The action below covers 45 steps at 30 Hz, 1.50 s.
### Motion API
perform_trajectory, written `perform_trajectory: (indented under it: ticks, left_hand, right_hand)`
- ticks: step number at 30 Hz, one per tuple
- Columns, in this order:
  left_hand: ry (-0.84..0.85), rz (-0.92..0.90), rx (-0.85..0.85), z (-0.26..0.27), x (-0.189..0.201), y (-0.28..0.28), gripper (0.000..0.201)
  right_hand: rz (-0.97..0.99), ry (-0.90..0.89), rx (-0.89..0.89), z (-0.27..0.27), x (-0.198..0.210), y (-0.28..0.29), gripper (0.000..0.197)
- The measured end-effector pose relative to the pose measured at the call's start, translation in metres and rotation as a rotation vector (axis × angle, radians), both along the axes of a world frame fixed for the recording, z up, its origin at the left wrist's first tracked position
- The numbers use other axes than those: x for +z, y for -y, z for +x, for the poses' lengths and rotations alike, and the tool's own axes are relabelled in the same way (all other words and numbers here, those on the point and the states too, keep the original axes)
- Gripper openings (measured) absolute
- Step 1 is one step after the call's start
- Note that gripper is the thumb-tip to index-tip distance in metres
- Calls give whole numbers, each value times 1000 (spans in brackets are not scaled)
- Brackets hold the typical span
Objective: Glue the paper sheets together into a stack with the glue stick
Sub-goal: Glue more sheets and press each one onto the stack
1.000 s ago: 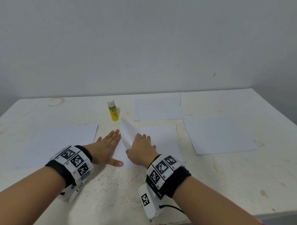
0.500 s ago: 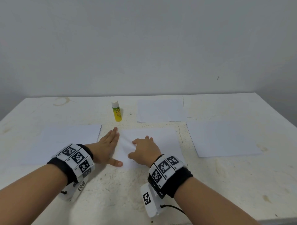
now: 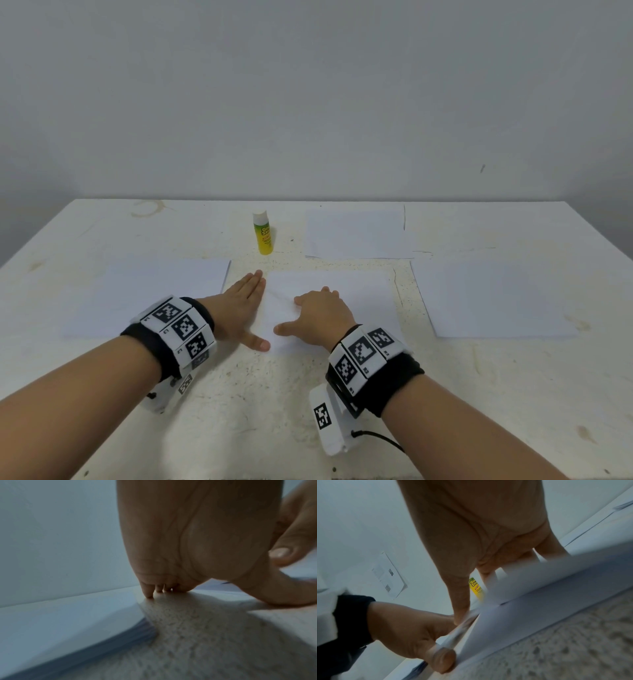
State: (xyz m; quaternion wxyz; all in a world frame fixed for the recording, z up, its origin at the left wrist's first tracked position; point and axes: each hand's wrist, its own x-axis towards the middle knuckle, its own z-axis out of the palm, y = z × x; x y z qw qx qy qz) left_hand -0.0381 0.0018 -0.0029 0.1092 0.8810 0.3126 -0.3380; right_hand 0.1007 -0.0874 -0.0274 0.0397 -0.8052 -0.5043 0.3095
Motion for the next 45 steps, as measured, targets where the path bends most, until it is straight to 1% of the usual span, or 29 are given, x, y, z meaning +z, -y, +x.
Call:
perform_trajectory:
  ticks: [1, 3, 5, 8, 10, 12, 14, 16, 18, 23, 27, 31, 35, 39, 45]
  left_hand:
    - [-3, 13, -17, 0, 1, 0, 145]
    - [-9, 10, -41, 0, 2, -2, 149]
    - [-20, -6, -35, 0, 5, -3, 151]
    - [-10, -14, -7, 0, 7, -3, 141]
    - [13, -11, 2, 0, 7, -3, 134]
    - [33, -7, 10, 0, 8, -3, 132]
    - [42, -9, 20, 0, 9, -2, 132]
    - [46, -7, 21, -1, 8, -1, 132]
    - [44, -2, 15, -1, 8, -1, 132]
    - [43, -22, 23, 0, 6, -3, 131]
    - [53, -53, 46, 2, 8, -3, 126]
    - [86, -68, 98, 4, 5, -3, 112]
    - [63, -40, 66, 3, 1, -3, 114]
    - [50, -38, 47, 2, 1, -5, 114]
    - [48, -36, 33, 2, -1, -6, 115]
  right_hand:
    - [-6, 1, 11, 1, -1, 0, 82]
    - [-15, 14, 24, 1, -2, 0, 82]
    - [-15, 24, 26, 1, -2, 0, 73]
    - [-6, 42, 39, 2, 1, 2, 64]
    - [-9, 31, 43, 2, 5, 4, 69]
    - [-22, 13, 35, 0, 10, 7, 81]
    - [-28, 39, 34, -5, 14, 11, 92]
    - [-38, 84, 40, -9, 15, 11, 95]
    - [-36, 99, 37, -10, 14, 9, 89]
    - [6, 72, 31, -4, 15, 6, 64]
    - [11, 64, 46, 0, 15, 6, 54]
    - [-7, 66, 40, -2, 12, 5, 51]
    - [-15, 71, 46, -2, 8, 2, 48]
    - [-63, 119, 94, -2, -2, -5, 54]
    - [-73, 139, 124, 0, -4, -6, 60]
